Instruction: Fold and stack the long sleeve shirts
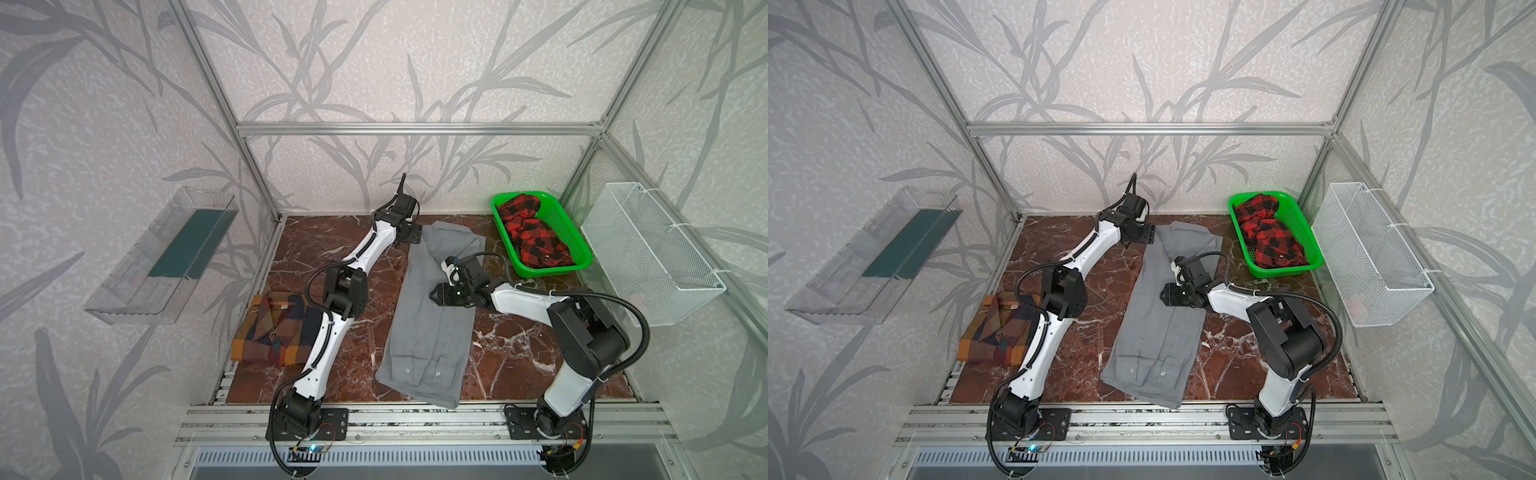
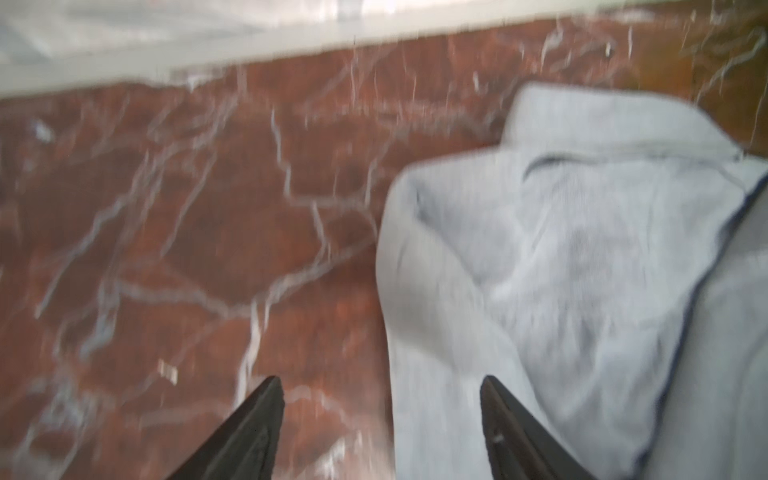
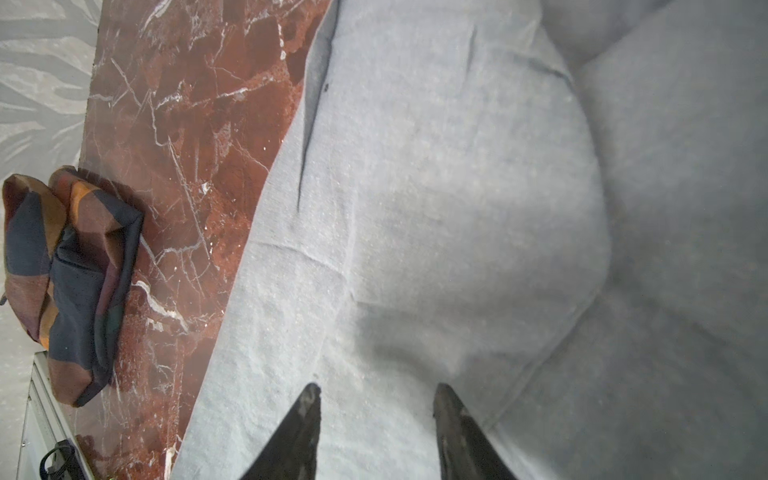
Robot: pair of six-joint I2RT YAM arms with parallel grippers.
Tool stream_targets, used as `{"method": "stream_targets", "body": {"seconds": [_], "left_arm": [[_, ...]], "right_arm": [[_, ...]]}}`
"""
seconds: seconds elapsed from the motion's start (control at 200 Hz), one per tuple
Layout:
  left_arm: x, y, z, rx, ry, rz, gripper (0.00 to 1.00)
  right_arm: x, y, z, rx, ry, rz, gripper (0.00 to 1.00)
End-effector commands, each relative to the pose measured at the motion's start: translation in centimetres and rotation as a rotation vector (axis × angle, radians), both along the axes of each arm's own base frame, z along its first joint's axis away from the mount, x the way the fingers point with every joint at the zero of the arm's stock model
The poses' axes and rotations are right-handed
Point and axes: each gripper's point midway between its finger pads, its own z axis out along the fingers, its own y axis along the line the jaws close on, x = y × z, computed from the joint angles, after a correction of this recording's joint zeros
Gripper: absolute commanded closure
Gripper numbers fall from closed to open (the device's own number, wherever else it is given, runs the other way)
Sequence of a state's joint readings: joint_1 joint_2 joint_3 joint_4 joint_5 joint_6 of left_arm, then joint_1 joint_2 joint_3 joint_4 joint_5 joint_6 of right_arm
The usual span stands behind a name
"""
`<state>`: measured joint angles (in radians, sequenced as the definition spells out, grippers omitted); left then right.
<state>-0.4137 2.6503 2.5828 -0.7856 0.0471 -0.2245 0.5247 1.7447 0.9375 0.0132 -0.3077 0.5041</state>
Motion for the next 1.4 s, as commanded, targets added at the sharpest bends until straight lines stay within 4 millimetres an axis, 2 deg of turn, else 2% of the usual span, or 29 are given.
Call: {"method": "stream_targets", "body": {"seconds": [0.0, 0.15, 0.28, 0.41, 0.515, 0.65, 0.76, 0.905, 1.01, 1.16, 1.28, 1.395], "left_arm": [[1.5, -0.1, 0.5, -0.042, -0.036, -0.043, 0.24], [2.9, -0.7, 0.8, -0.098, -0.089, -0.059, 0.21], [3.4, -0.9, 0.1, -0.109, -0.101, -0.053, 0.20], [3.6, -2.5, -0.1, -0.187, -0.103, -0.042, 0.20], [3.6, -3.5, -0.2, -0.220, -0.103, -0.038, 0.20], [3.3, -4.0, -1.1, -0.233, -0.083, -0.047, 0.20], [3.0, -4.1, -1.7, -0.226, -0.071, -0.062, 0.21], [2.6, -4.7, -2.2, -0.204, -0.068, -0.090, 0.23], [2.3, -5.1, -2.8, -0.196, -0.063, -0.105, 0.29], [2.2, -4.7, -3.6, -0.167, -0.050, -0.111, 0.38], [2.0, -4.7, -3.8, -0.156, -0.047, -0.117, 0.42], [1.9, -4.9, -3.7, -0.163, -0.043, -0.122, 0.56]], "right_arm": [[-0.7, -0.4, 2.0, 0.013, -0.057, 0.008, 0.54], [-2.6, -0.9, 2.9, 0.041, -0.060, 0.022, 0.54], [-3.6, -1.6, 3.4, 0.039, -0.073, 0.016, 0.54], [-3.9, -1.8, 2.4, 0.005, -0.065, 0.023, 0.54], [-4.2, -0.4, 1.6, -0.002, -0.040, 0.067, 0.55], [-6.1, 2.7, 1.9, -0.046, -0.049, 0.161, 0.59], [-7.7, 3.2, 0.8, -0.030, 0.014, 0.154, 0.61], [-9.3, 2.4, -0.9, -0.069, 0.060, 0.146, 0.62], [-10.3, 2.3, -1.6, -0.075, 0.089, 0.156, 0.63], [-12.2, 2.3, -2.6, -0.123, 0.121, 0.187, 0.64], [-13.3, 1.3, -3.8, -0.155, 0.160, 0.176, 0.66], [-14.2, -0.1, -4.5, -0.199, 0.184, 0.169, 0.67]]}}
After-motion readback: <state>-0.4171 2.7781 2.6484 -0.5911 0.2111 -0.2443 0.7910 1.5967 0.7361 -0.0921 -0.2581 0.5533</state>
